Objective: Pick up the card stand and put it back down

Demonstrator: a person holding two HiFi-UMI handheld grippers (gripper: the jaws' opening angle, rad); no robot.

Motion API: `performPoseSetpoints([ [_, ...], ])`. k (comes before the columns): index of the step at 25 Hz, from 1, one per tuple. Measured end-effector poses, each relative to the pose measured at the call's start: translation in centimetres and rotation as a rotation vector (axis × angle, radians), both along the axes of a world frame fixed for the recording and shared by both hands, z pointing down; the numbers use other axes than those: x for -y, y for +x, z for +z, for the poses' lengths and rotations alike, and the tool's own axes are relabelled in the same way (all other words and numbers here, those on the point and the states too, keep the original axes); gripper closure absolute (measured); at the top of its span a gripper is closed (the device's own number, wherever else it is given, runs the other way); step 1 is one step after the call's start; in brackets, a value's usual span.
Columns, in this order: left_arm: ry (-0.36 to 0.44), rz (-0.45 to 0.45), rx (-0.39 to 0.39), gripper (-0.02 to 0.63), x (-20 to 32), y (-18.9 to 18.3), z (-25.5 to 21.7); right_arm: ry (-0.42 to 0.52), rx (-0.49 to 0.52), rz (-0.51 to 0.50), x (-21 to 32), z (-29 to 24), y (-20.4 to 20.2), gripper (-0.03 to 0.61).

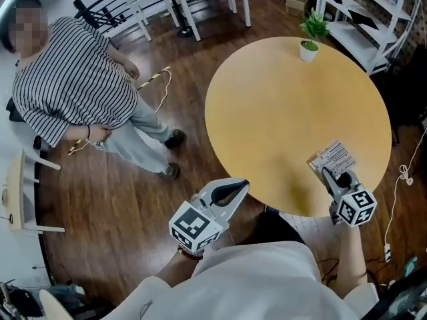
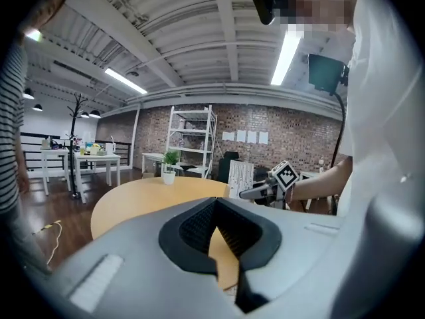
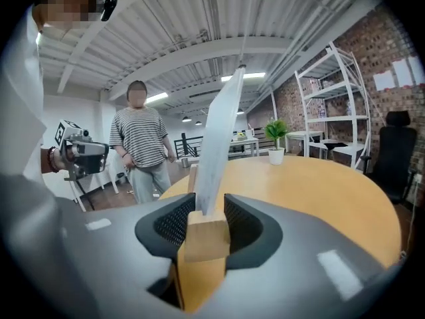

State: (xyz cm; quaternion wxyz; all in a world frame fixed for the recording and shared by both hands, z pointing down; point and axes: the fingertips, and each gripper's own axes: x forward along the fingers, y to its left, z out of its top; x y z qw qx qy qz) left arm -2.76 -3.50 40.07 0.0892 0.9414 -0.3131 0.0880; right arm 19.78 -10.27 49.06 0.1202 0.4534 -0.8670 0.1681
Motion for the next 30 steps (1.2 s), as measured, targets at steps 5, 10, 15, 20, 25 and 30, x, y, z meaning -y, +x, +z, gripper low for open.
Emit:
performPoseSetpoints([
  [5, -0.025, -0.008, -0.135, 0.62, 9.0, 4.9, -2.9, -0.055, -0.019, -0.09, 12.1, 2.6, 2.7, 0.439],
  [10, -0.078, -0.107, -0.184, 0.62, 16.8, 4.9, -2.5, -0.053, -0.128, -0.216, 22.9, 6.7, 0.4, 0.439],
  [15, -0.161, -0.116, -0.113, 0.62, 18.3, 3.1, 0.3, -0.065, -0.155, -0.228, 27.6, 11.4, -2.6, 0.44],
  [20, -0.204, -0.159, -0.135, 0.62, 21.9, 1.4, 1.9, 0.005, -0.248, -0.343, 28.3, 13.2, -4.3, 0.44],
  [25, -0.234, -0.133, -0.158, 0.62, 24.8, 2.1, 3.0, -0.006, -0.383, -0.449, 27.2, 16.4, -3.3, 0.44],
  [30, -0.255, -0.105, -0.157, 0.62, 24.7, 2.5, 3.9, -0.063, -0.381, -0.412, 27.3, 17.5, -2.4, 0.333],
])
